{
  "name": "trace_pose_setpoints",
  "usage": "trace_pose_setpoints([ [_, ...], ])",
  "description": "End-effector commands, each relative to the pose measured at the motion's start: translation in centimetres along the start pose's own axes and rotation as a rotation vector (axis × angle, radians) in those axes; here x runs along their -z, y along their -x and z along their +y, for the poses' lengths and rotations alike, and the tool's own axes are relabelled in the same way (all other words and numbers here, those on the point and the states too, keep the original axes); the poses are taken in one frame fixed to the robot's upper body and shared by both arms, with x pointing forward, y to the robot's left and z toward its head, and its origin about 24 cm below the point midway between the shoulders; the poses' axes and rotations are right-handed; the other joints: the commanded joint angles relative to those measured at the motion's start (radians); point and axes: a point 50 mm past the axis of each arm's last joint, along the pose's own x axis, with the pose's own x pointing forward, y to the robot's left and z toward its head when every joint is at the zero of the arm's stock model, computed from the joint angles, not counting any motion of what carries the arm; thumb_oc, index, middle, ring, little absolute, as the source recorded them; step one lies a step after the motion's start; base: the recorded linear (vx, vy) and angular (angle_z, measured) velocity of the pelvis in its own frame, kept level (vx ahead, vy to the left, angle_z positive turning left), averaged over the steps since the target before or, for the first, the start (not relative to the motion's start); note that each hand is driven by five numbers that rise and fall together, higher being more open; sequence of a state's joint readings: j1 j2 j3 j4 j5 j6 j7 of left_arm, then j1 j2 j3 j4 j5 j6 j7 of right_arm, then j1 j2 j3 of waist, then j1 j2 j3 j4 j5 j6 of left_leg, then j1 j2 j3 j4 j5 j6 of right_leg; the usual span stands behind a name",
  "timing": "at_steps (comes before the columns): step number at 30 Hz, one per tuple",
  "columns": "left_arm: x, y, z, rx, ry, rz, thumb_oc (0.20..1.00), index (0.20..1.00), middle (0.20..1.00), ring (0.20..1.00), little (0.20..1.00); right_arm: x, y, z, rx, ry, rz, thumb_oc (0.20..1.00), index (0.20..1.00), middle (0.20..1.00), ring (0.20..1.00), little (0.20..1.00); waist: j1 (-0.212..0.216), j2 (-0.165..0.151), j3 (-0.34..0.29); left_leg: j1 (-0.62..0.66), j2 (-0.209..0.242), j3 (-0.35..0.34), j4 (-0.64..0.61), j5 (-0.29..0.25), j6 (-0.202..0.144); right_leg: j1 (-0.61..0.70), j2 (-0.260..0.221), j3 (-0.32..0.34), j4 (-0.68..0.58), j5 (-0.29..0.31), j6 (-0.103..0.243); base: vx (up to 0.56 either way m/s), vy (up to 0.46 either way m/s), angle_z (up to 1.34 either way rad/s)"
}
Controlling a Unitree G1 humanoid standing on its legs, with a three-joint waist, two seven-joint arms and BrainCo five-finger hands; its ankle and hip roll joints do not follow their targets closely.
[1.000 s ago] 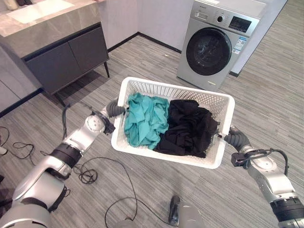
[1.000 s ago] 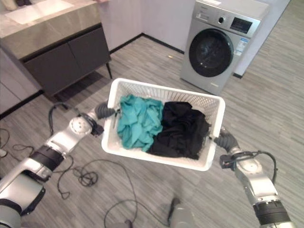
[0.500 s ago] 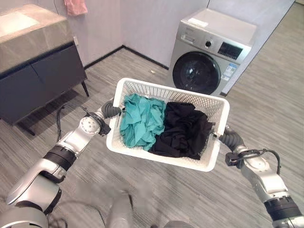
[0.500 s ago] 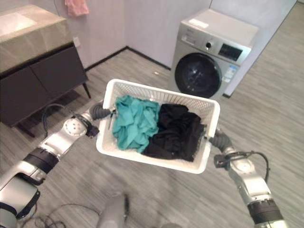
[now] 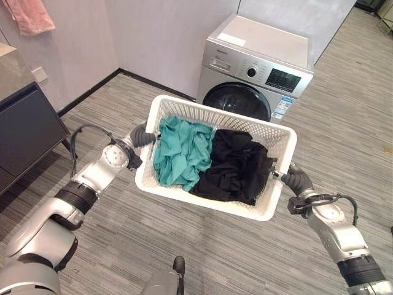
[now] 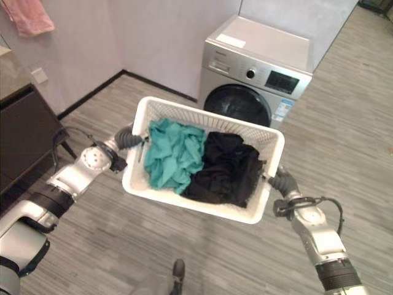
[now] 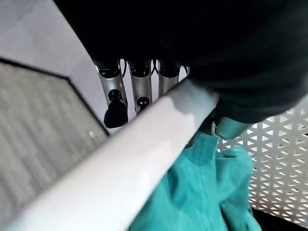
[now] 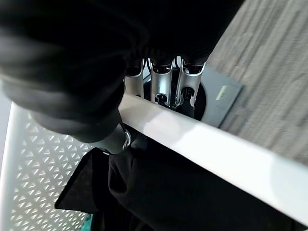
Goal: Grab the laundry basket,head to the washer,open it,put in the laundry and shut it.
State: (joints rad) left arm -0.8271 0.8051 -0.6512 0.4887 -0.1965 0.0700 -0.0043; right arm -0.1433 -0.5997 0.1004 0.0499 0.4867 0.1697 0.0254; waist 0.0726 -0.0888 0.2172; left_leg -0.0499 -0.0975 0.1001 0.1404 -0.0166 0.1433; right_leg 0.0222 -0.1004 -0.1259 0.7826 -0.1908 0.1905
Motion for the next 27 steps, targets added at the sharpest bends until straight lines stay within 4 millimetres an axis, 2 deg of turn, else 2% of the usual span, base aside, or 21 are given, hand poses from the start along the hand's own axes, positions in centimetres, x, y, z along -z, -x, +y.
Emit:
trace_pose_setpoints([
  [1,-5.8,-0.6,1.0,-0.047,0.037,-0.261,0.200,0.200,0.200,0.200,0.200,-6.8,-1.3,-0.2,-0.013,0.087,-0.300,0.200,0.200,0.200,0.200,0.200,0.029,0.058,-0.047,0.025,0.111,0.011,-0.039,-0.025,-0.055,-0.031,-0.044,-0.165,-0.041,0.163,0.006,0.24,0.230,-0.04],
  [2,-6.0,-0.6,0.9,-0.041,0.040,-0.263,0.200,0.200,0.200,0.200,0.200,-6.6,-1.3,-0.2,-0.012,0.090,-0.290,0.200,0.200,0.200,0.200,0.200,0.030,0.066,-0.047,0.042,0.110,0.016,-0.045,-0.032,-0.051,-0.047,-0.073,-0.203,-0.039,0.168,-0.003,0.28,0.215,-0.03],
  [4,-6.6,-0.4,1.0,-0.030,0.035,-0.290,0.200,0.200,0.200,0.200,0.200,-6.4,-1.1,-0.2,-0.014,0.094,-0.289,0.200,0.200,0.200,0.200,0.200,0.022,0.078,-0.051,0.078,0.101,0.016,-0.064,-0.048,-0.049,-0.072,-0.106,-0.243,-0.120,0.125,-0.039,0.21,0.081,-0.21],
  [7,-6.9,-0.2,0.8,-0.016,0.025,-0.310,0.200,0.200,0.200,0.200,0.200,-6.4,-1.0,-0.1,-0.021,0.102,-0.289,0.200,0.200,0.200,0.200,0.200,0.028,0.088,-0.061,0.102,0.105,0.020,-0.074,-0.063,-0.061,-0.069,-0.099,-0.243,-0.293,0.077,-0.065,0.16,-0.035,-0.17],
  [10,-7.0,0.0,0.6,-0.014,0.042,-0.322,0.200,0.200,0.200,0.200,0.200,-6.0,-0.8,-0.2,-0.015,0.104,-0.277,0.200,0.200,0.200,0.200,0.200,0.029,0.094,-0.073,0.114,0.116,0.021,-0.091,-0.073,-0.082,-0.103,-0.114,-0.227,-0.486,0.120,-0.060,0.17,-0.087,-0.09],
  [13,-7.7,-0.3,0.2,-0.018,0.051,-0.348,0.200,0.200,0.200,0.200,0.200,-5.6,-0.2,-0.7,-0.003,0.118,-0.264,0.200,0.200,0.200,0.200,0.200,0.008,0.093,-0.063,0.131,0.121,0.013,-0.082,-0.098,-0.100,-0.131,-0.134,-0.196,-0.620,0.187,-0.035,0.18,-0.089,-0.01],
  [14,-7.7,-0.3,0.2,-0.017,0.051,-0.348,0.200,0.200,0.200,0.200,0.200,-5.6,-0.2,-0.7,-0.002,0.118,-0.263,0.200,0.200,0.200,0.200,0.200,0.008,0.095,-0.063,0.132,0.122,0.012,-0.081,-0.099,-0.100,-0.125,-0.132,-0.198,-0.628,0.191,-0.034,0.21,-0.106,0.21],
  [16,-8.2,-0.7,-0.2,-0.011,0.033,-0.359,0.200,0.200,0.200,0.200,0.200,-5.5,0.1,-1.0,0.007,0.121,-0.262,0.200,0.200,0.200,0.200,0.200,-0.020,0.089,-0.066,0.150,0.119,0.004,-0.067,-0.123,-0.111,-0.125,-0.129,-0.157,-0.683,0.227,-0.019,0.23,-0.118,0.29],
  [19,-8.2,-0.9,-0.5,-0.001,0.026,-0.354,0.200,0.200,0.200,0.200,0.200,-5.2,0.4,-1.2,0.011,0.120,-0.247,0.200,0.200,0.200,0.200,0.200,-0.030,0.077,-0.081,0.168,0.117,-0.001,-0.054,-0.151,-0.117,-0.099,-0.125,-0.157,-0.709,0.241,-0.017,0.28,-0.164,0.47],
  [20,-8.1,-0.9,-1.0,0.010,0.038,-0.353,0.200,0.200,0.200,0.200,0.200,-5.2,0.7,-1.4,0.006,0.120,-0.251,0.200,0.200,0.200,0.200,0.200,-0.039,0.069,-0.093,0.180,0.133,-0.009,-0.032,-0.163,-0.135,-0.088,-0.105,-0.155,-0.698,0.233,-0.026,0.19,-0.145,0.33],
  [21,-8.1,-0.9,-1.0,0.012,0.039,-0.353,0.200,0.200,0.200,0.200,0.200,-5.2,0.7,-1.4,0.007,0.121,-0.249,0.200,0.200,0.200,0.200,0.200,-0.042,0.073,-0.094,0.177,0.137,-0.013,-0.025,-0.168,-0.138,-0.085,-0.102,-0.160,-0.697,0.230,-0.027,0.37,-0.298,0.23],
  [22,-7.5,-0.9,-1.2,0.014,0.055,-0.336,0.200,0.200,0.200,0.200,0.200,-5.1,0.9,-1.6,0.007,0.119,-0.247,0.200,0.200,0.200,0.200,0.200,-0.049,0.066,-0.104,0.196,0.166,-0.014,-0.004,-0.174,-0.156,-0.082,-0.079,-0.164,-0.680,0.212,-0.039,0.26,-0.232,0.16],
  [24,-7.3,-0.8,-1.2,0.015,0.058,-0.328,0.200,0.200,0.200,0.200,0.200,-5.4,0.9,-1.7,0.008,0.111,-0.257,0.200,0.200,0.200,0.200,0.200,-0.048,0.066,-0.111,0.187,0.205,-0.013,0.051,-0.158,-0.175,-0.061,-0.045,-0.180,-0.679,0.181,-0.062,0.22,-0.249,0.09],
  [25,-7.3,-0.8,-1.2,0.014,0.058,-0.328,0.200,0.200,0.200,0.200,0.200,-5.4,0.9,-1.7,0.007,0.110,-0.258,0.200,0.200,0.200,0.200,0.200,-0.050,0.069,-0.111,0.182,0.209,-0.015,0.059,-0.162,-0.177,-0.060,-0.042,-0.183,-0.680,0.180,-0.064,0.17,-0.347,0.06],
  [26,-6.8,-0.7,-0.7,0.005,0.067,-0.312,0.200,0.200,0.200,0.200,0.200,-6.0,0.7,-1.8,0.004,0.104,-0.275,0.200,0.200,0.200,0.200,0.200,-0.039,0.056,-0.102,0.116,0.252,-0.027,0.253,-0.078,-0.197,-0.024,0.002,-0.178,-0.694,0.158,-0.102,0.12,-0.358,0.09],
  [27,-6.7,-0.6,-0.1,-0.015,0.077,-0.306,0.200,0.200,0.200,0.200,0.200,-6.5,0.6,-1.7,-0.002,0.105,-0.288,0.200,0.200,0.200,0.200,0.200,-0.027,0.050,-0.088,0.065,0.263,-0.040,0.371,-0.048,-0.194,-0.006,0.020,-0.175,-0.703,0.148,-0.126,0.11,-0.350,-0.02],
])
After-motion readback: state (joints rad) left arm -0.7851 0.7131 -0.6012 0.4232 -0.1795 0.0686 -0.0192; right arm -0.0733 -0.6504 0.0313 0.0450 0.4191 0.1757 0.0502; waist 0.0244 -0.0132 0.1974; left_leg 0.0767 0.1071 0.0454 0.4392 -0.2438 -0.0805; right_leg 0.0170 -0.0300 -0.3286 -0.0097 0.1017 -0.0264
